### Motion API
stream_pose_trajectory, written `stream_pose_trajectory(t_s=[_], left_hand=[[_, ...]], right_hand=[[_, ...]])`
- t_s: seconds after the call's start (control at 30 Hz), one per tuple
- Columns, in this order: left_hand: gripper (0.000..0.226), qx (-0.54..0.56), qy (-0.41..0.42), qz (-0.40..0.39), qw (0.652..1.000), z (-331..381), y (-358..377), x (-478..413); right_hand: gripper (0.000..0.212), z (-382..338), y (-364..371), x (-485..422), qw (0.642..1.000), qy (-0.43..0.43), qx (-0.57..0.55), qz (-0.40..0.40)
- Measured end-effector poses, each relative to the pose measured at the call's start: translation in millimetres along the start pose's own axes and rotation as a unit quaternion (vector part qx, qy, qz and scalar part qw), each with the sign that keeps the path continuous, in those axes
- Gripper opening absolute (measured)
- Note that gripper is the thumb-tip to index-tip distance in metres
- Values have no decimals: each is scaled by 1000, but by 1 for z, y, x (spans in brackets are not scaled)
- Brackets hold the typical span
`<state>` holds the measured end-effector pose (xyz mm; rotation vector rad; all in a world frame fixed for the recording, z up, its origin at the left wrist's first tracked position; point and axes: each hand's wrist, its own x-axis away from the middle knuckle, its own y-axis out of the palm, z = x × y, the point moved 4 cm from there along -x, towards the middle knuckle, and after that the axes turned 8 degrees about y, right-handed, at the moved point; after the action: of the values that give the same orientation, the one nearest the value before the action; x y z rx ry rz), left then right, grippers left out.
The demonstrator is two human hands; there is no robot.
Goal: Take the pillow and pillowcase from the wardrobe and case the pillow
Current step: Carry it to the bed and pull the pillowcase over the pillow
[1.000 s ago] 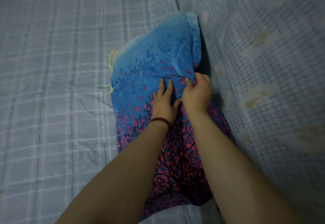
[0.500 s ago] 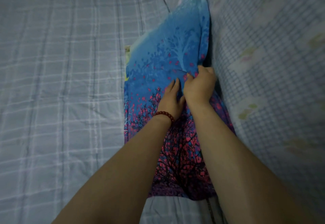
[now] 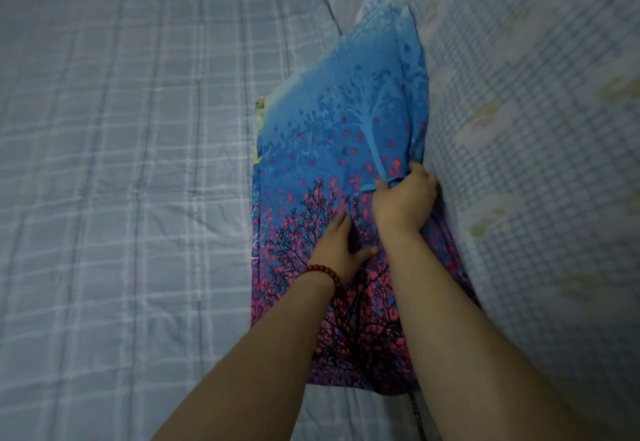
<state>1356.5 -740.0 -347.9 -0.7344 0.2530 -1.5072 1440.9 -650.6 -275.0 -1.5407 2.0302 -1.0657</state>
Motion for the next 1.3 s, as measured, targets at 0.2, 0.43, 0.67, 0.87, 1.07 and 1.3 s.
stream_pose_trajectory(t_s=[0.2, 0.43, 0.67, 0.87, 1.07, 1.3], left_hand=[[100, -18, -63, -72, 995, -12, 4, 10], [94, 8, -27, -44, 999, -7, 1, 3], [91, 22, -73, -1, 997, -9, 5, -6], [109, 57, -243, -9, 968, -29, 14, 7], [103, 96, -183, 23, 978, -18, 11, 3], [96, 158, -98, 102, 977, 1, -15, -19]], right_hand=[[19, -6, -1, 0, 992, 0, -122, 13], [19, -5, 4, 3, 991, -15, -124, 48], [51, 5, 11, 1, 999, 3, 44, -16], [40, 3, 0, -1, 1000, -2, -25, 11], [34, -5, -10, 2, 992, -41, -109, 50], [30, -44, -17, -5, 977, -76, -186, 73]])
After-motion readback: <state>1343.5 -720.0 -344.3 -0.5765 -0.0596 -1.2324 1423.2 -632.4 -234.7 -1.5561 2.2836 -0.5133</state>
